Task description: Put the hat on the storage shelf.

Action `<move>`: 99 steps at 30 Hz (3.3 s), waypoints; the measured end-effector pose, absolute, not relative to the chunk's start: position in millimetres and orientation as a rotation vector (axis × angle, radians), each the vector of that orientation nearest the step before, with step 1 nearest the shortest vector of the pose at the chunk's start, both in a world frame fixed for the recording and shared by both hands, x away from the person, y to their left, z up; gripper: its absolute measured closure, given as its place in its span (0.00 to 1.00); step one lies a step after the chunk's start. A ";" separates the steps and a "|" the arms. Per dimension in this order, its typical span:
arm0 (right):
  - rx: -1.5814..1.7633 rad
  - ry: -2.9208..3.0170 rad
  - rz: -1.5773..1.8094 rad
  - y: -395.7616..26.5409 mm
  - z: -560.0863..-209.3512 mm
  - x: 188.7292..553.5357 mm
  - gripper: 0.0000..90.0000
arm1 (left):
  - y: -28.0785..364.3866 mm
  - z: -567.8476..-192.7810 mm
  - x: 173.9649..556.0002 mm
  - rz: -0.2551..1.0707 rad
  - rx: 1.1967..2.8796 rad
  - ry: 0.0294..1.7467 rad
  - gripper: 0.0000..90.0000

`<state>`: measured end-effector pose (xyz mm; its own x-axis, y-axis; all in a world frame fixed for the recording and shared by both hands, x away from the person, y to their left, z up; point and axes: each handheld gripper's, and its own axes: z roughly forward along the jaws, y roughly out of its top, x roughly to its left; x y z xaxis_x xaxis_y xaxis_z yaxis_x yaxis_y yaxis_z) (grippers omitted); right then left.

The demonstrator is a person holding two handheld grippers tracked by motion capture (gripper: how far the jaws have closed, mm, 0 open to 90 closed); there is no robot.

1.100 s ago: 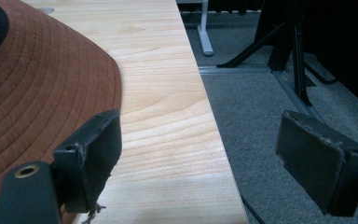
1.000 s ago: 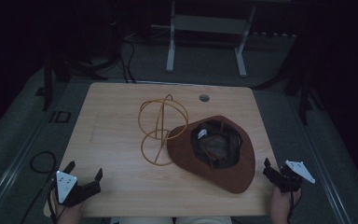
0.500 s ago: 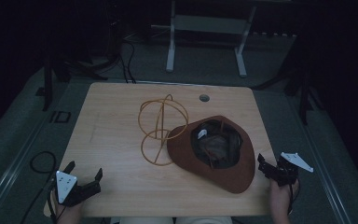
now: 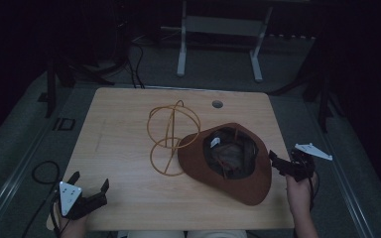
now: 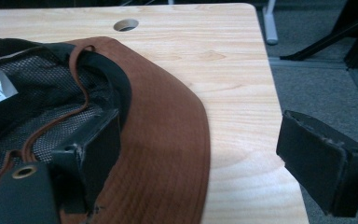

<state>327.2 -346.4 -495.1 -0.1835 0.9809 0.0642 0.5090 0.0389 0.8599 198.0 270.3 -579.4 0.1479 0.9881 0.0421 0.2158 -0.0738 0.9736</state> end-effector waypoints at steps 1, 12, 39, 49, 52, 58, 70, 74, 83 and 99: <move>1.505 1.773 1.055 -344.5 -492.1 331.0 0.15 | 270.3 -579.4 198.1 1.030 1.481 1.232 0.03; 1.455 1.916 1.044 -318.2 -487.0 365.4 0.15 | 270.5 -579.2 198.3 1.023 1.480 1.230 0.03; 1.496 2.021 0.735 -268.2 -536.9 425.4 0.46 | 270.6 -579.1 198.9 1.004 1.483 1.233 0.03; 1.424 1.933 0.617 -263.8 -544.5 422.8 0.84 | 271.2 -578.9 198.2 1.004 1.478 1.235 0.03; 1.407 1.920 0.617 -262.8 -542.6 420.9 0.90 | 271.3 -579.0 198.5 1.004 1.477 1.238 0.03; 1.423 1.872 0.772 -269.6 -523.2 414.4 0.93 | 271.2 -579.2 198.9 1.005 1.477 1.241 0.03; 1.410 1.730 1.019 -284.4 -470.2 391.4 0.93 | 270.4 -579.5 200.0 1.009 1.491 1.252 0.03; 1.406 1.685 1.077 -291.9 -455.6 384.2 0.94 | 268.0 -579.0 200.6 0.996 1.489 1.251 0.03; 1.369 1.643 1.159 -303.8 -428.8 367.7 0.93 | 245.9 -562.4 195.6 1.026 1.533 1.210 0.03; 1.343 1.617 1.222 -320.6 -411.9 340.9 0.93 | 180.7 -473.5 199.5 0.787 1.536 0.983 0.03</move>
